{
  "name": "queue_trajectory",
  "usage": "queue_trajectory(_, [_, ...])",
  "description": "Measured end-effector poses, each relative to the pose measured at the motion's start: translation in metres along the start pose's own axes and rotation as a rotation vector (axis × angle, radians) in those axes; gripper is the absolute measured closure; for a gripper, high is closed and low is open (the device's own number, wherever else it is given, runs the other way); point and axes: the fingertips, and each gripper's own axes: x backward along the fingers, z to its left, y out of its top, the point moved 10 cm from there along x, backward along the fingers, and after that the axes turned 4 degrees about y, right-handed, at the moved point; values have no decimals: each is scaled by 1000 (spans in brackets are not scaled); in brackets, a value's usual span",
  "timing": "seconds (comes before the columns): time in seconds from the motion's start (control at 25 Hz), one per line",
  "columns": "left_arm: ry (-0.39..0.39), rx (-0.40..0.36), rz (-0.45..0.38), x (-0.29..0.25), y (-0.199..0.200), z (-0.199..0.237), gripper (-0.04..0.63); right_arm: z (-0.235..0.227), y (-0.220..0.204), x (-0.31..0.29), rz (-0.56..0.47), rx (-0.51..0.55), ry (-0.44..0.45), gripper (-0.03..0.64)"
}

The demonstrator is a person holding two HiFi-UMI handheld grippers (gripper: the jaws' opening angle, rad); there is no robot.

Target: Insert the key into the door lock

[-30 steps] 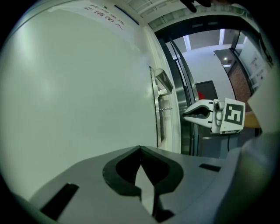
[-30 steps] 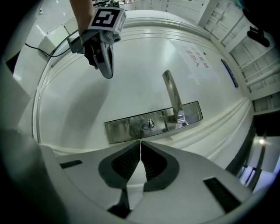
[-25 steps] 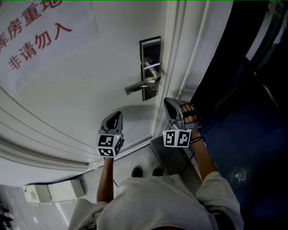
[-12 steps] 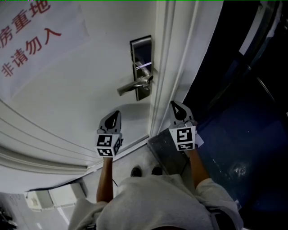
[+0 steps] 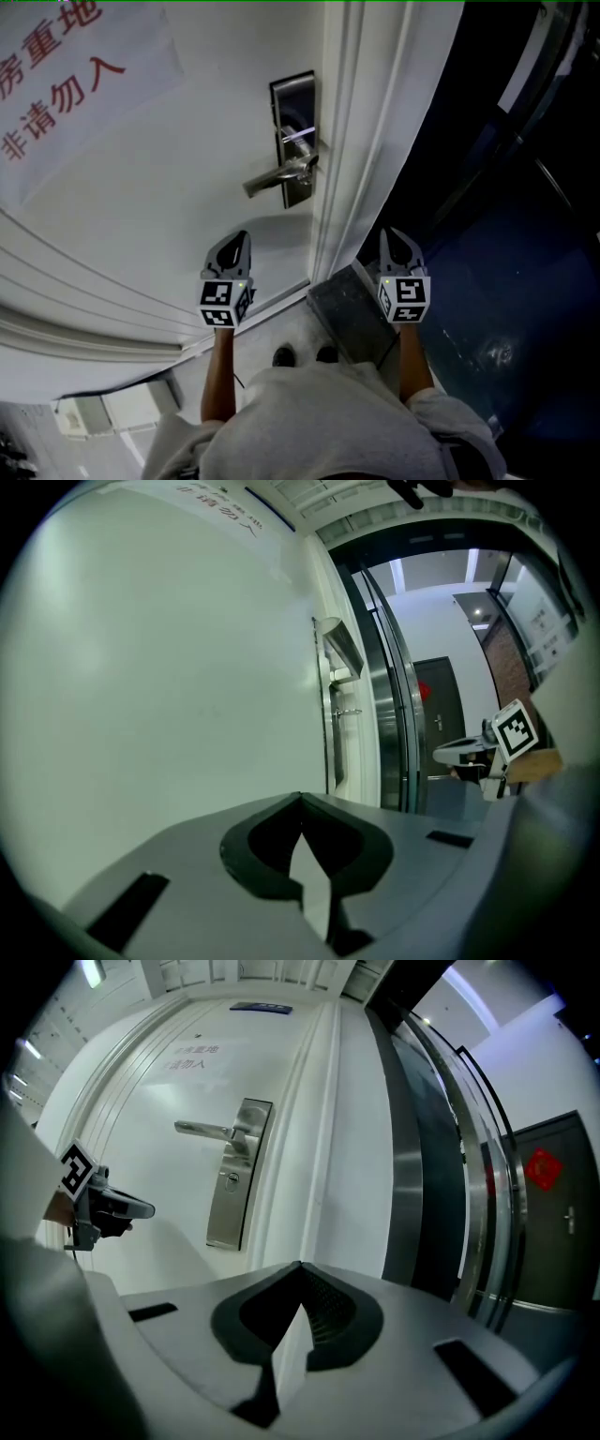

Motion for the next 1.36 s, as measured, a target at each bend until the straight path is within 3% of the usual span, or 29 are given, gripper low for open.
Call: queue_trajectory(1.36, [-6, 22, 8, -6, -8, -6, 578, 13, 2, -11, -8, 14, 24, 595])
